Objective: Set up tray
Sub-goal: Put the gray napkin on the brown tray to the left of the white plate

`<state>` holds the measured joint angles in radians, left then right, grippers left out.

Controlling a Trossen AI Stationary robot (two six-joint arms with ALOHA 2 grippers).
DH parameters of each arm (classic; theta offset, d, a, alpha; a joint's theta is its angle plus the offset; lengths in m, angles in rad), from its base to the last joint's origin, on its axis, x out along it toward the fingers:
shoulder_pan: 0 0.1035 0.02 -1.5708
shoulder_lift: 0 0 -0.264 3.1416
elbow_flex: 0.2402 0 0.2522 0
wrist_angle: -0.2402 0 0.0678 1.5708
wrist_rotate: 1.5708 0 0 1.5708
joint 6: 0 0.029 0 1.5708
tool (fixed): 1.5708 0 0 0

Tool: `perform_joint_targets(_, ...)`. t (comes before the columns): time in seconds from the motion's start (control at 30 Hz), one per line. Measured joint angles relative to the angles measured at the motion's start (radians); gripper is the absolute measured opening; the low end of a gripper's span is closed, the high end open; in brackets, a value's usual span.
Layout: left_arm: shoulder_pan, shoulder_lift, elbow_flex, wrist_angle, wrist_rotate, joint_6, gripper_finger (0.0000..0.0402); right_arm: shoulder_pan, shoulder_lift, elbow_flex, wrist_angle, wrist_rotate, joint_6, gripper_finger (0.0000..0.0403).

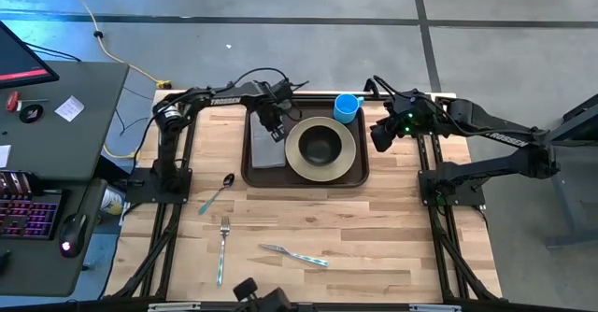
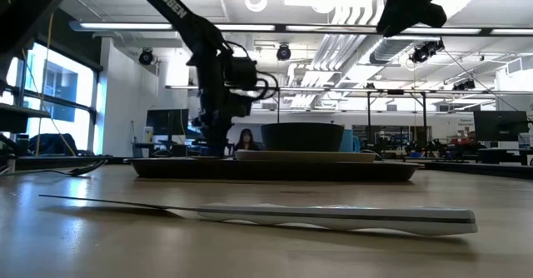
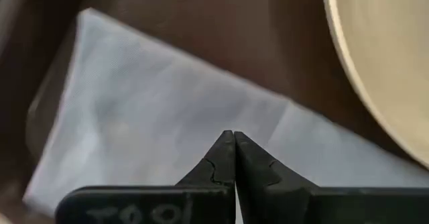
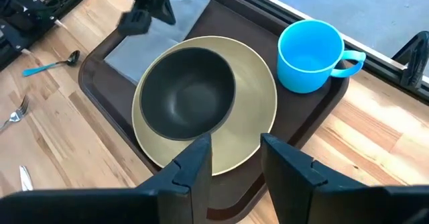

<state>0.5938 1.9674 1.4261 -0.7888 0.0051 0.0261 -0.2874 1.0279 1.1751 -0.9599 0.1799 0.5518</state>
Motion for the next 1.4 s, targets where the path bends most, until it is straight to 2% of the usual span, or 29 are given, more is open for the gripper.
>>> perform_joint_targets(0.17, -0.011, 0.053, -0.001, -0.001, 0.000, -0.005, 0.0051, 0.000, 0.000, 0.000, 0.000, -0.037, -0.001, 0.0119)
perform_joint_targets(0.53, -0.073, 0.059, 0.000, 0.028, 0.039, 0.015, 0.0055, 0.000, 0.000, 0.000, 0.000, -0.055, -0.002, 0.0119)
perform_joint_targets(0.77, -0.063, 0.059, 0.002, -0.023, -0.008, 0.023, 0.0055, 0.000, 0.000, 0.000, 0.000, -0.053, -0.009, 0.0119)
perform_joint_targets(1.4, -0.058, 0.060, 0.011, -0.056, -0.015, 0.040, 0.0042, 0.000, 0.000, 0.000, 0.000, -0.046, -0.010, 0.0119)
